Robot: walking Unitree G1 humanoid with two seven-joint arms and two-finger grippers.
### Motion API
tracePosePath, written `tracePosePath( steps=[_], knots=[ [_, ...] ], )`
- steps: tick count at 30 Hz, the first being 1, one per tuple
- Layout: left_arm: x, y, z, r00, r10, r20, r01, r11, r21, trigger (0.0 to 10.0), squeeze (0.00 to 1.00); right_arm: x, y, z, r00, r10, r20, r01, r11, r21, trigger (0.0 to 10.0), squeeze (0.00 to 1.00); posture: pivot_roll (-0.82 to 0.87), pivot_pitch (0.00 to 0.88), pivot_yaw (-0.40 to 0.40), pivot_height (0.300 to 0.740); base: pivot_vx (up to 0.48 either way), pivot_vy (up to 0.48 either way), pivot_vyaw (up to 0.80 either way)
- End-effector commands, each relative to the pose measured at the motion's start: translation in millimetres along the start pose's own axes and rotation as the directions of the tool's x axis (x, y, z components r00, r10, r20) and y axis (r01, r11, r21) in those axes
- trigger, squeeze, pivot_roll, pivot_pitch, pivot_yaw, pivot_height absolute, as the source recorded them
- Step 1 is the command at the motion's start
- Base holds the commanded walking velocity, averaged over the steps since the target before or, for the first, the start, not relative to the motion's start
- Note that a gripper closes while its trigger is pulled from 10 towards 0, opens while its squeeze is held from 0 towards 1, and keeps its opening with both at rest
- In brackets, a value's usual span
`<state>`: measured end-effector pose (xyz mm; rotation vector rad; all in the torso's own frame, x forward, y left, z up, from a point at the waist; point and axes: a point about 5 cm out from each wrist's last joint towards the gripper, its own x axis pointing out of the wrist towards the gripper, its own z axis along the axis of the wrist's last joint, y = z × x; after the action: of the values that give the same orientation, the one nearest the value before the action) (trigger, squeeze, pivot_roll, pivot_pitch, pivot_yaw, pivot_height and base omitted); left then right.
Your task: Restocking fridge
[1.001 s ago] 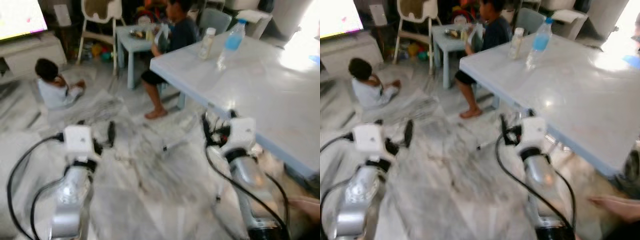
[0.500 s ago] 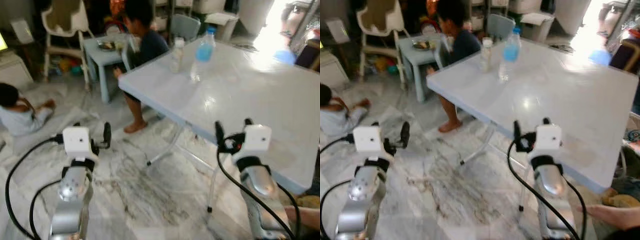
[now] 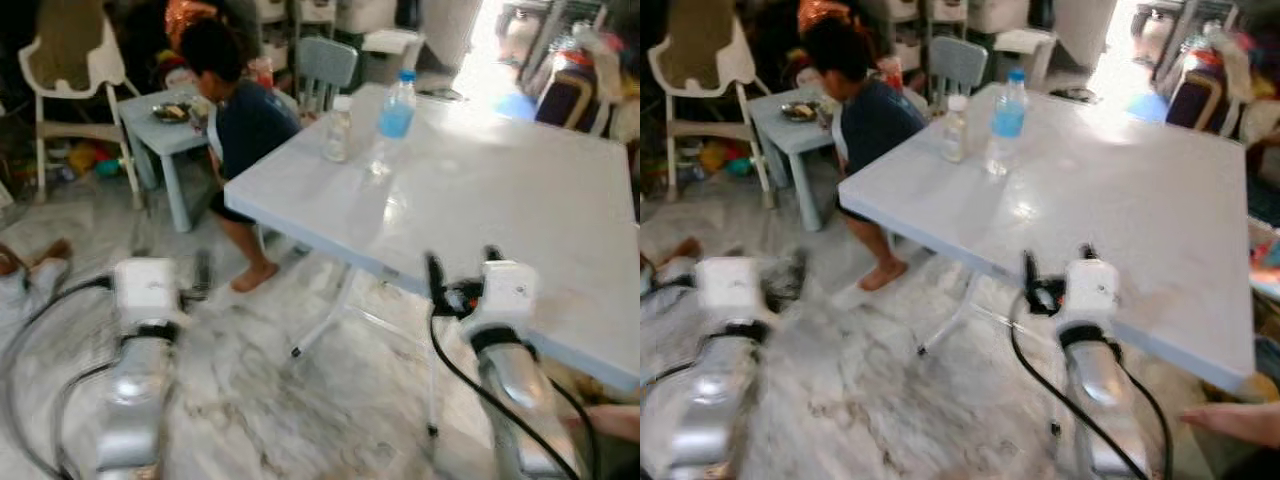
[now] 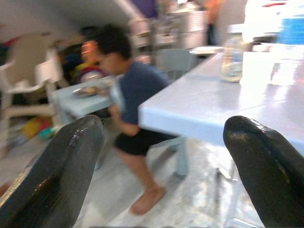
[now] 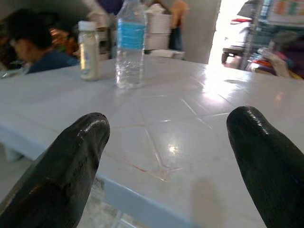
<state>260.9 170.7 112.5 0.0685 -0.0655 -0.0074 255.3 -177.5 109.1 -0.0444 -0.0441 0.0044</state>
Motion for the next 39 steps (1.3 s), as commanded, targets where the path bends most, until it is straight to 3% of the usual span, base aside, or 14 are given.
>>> tracePosePath(
  steps=[1,12,19,26,33,39],
  knots=[
    [1.4,6.4,3.3,1.0,0.002,0.015,-0.003,1.0,0.019,10.0,0.0,5.4,5.0,5.2,1.0,0.019,0.023,-0.02,1.0,0.002,10.0,0.0,0.04,0.0,-0.027,0.74,0.446,0.0,-0.8],
    [7.7,-4.8,11.3,0.999,-0.03,0.038,0.03,1.0,-0.002,10.0,0.0,14.7,8.5,12.5,0.998,0.038,0.052,-0.038,0.999,-0.002,10.0,0.0,0.04,0.0,-0.034,0.74,0.447,0.0,-0.74],
    [9.7,-2.4,13.3,0.999,-0.02,0.038,0.02,1.0,-0.012,10.0,0.0,15.8,11.3,12.6,0.997,0.055,0.061,-0.054,0.998,-0.012,10.0,0.0,0.05,0.0,-0.035,0.74,0.439,0.036,0.0],
    [12.7,-2.0,11.3,1.0,0.014,0.023,-0.014,0.999,-0.032,10.0,0.0,17.2,20.1,18.3,0.985,0.14,0.098,-0.136,0.989,-0.05,10.0,0.0,0.04,0.0,-0.037,0.74,0.325,0.351,0.2],
    [13.2,-5.0,12.0,1.0,0.004,0.026,-0.003,1.0,-0.029,10.0,0.0,17.3,20.3,16.7,0.986,0.138,0.094,-0.134,0.99,-0.053,10.0,0.0,0.04,0.0,-0.039,0.74,0.278,0.392,0.65],
    [13.3,-7.4,11.8,1.0,-0.006,0.024,0.006,1.0,-0.029,10.0,0.0,19.4,18.5,15.6,0.986,0.135,0.092,-0.132,0.99,-0.045,10.0,0.0,0.05,0.0,-0.038,0.74,0.277,0.393,0.0]
  ],
)
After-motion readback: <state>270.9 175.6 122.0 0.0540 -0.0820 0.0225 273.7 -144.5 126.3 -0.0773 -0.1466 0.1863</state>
